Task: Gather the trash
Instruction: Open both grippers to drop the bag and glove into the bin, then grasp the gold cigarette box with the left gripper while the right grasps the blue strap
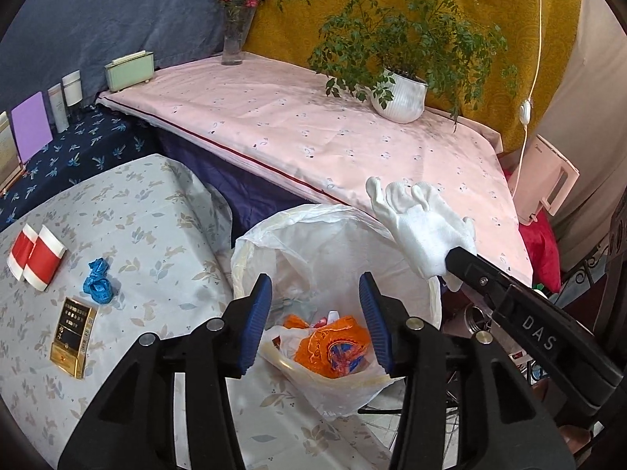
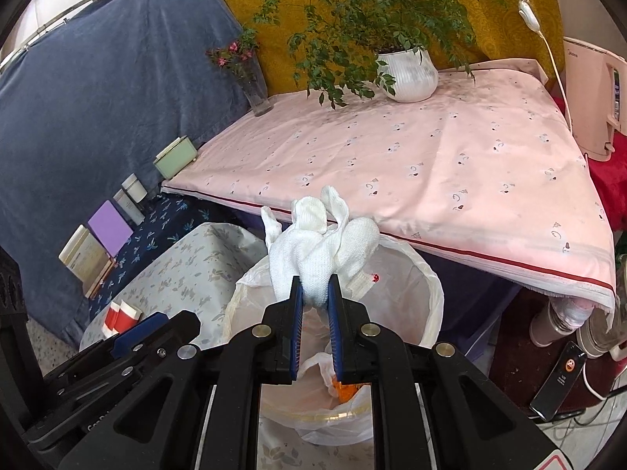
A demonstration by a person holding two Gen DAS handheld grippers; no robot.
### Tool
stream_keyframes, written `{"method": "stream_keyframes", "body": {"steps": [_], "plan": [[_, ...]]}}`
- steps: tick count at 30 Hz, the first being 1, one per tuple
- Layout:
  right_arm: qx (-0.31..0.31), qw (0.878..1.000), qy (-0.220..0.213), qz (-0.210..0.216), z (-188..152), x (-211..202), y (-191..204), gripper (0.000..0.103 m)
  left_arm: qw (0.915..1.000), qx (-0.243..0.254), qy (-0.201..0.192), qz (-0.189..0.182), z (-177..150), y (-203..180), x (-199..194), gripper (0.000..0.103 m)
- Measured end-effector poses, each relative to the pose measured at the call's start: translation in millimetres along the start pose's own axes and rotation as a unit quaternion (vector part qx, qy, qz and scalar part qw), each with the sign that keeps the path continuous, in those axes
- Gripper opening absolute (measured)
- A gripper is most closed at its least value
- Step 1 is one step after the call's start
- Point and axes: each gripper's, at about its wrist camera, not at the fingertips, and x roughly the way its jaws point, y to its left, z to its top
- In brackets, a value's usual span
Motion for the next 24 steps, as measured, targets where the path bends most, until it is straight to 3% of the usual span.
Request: {"method": "stream_keyframes", "body": {"steps": [6,17,20,24], "plan": [[-0.002,1.000,-0.006,-0.002,1,1,7,0.022,0.9998,-0.013,-0.004,0.013,-2,11,-4,0.064],[-0.020,1.000,-0.010,0.006,1,-1,29,0.030,0.9987,-0.037,-0.004,0.033,-8,39,-10,0.066],[-0.026,1.000,-0.008,0.009,0,1,38,0.031,0.9979,-0.048,-0.008,0.043,-11,50,-14,0.074],[-0.038,0.999,-0.004,0.015,-4,3,52,0.034,0.9963,-0.065,-0.009,0.056,-16,68,-19,0.074]]}}
